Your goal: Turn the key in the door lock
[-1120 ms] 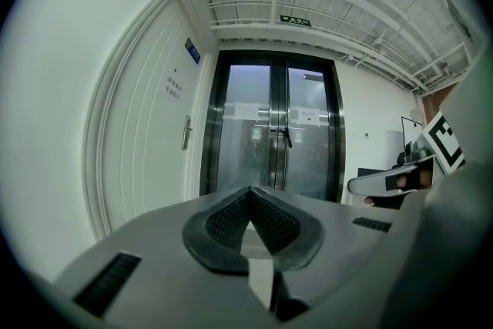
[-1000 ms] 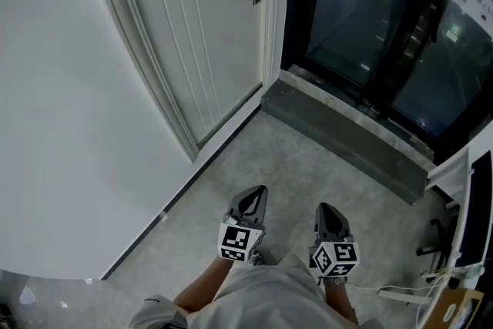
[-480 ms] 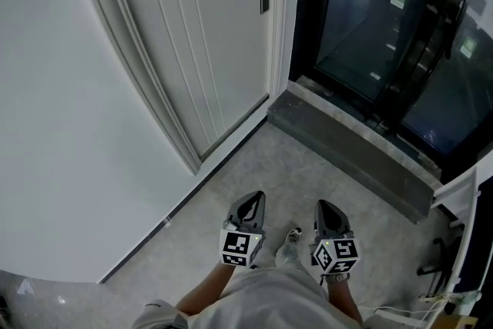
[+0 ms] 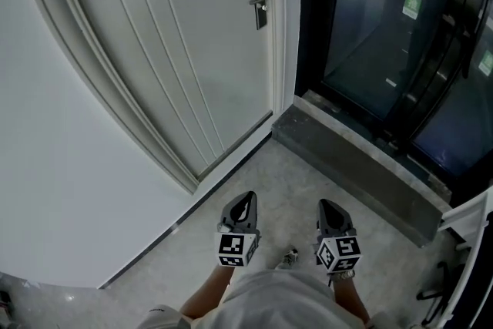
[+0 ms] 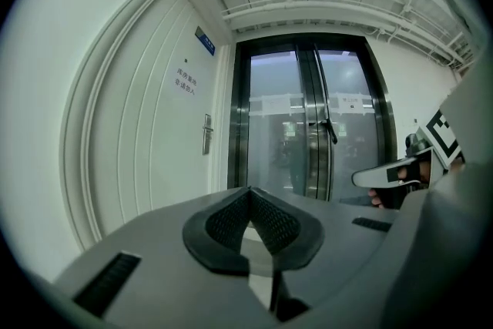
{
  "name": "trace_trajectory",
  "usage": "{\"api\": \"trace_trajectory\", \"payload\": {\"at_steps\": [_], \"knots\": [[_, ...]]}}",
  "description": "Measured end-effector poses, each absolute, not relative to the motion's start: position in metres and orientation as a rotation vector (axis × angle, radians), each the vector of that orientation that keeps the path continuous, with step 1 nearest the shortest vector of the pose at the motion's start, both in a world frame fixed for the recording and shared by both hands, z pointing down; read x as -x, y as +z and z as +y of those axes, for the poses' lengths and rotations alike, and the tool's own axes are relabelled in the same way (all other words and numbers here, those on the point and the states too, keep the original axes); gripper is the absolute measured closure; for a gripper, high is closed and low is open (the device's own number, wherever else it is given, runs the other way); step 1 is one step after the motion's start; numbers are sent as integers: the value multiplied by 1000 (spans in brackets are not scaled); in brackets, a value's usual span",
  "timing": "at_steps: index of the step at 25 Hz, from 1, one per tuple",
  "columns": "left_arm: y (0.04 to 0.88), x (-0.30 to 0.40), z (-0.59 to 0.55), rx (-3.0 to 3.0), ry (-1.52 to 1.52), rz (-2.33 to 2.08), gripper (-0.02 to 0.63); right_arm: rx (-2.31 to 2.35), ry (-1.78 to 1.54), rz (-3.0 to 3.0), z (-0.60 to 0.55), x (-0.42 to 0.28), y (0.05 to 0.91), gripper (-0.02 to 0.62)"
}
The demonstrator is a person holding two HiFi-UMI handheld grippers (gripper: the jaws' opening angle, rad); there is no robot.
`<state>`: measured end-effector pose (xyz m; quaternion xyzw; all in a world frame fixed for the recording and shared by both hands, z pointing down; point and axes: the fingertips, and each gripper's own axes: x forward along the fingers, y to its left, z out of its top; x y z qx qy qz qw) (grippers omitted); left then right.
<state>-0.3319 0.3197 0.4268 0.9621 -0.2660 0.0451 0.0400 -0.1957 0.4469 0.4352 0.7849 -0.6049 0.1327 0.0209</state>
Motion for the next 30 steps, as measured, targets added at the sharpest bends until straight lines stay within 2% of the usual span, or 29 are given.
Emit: {"api": "trace_trajectory", "payload": {"at_steps": [9,22,30], "knots": [[413,229,312,-2969,153,-870,598,-2438,402,-1904,433,80,424,606],[421,168,231,-2957,152,-903,598,-2411,439,-1921,360,30,441,606],[412,94,131,-2963,72,-837,598,-2451,425,-1849,271,-27,436,606]]}}
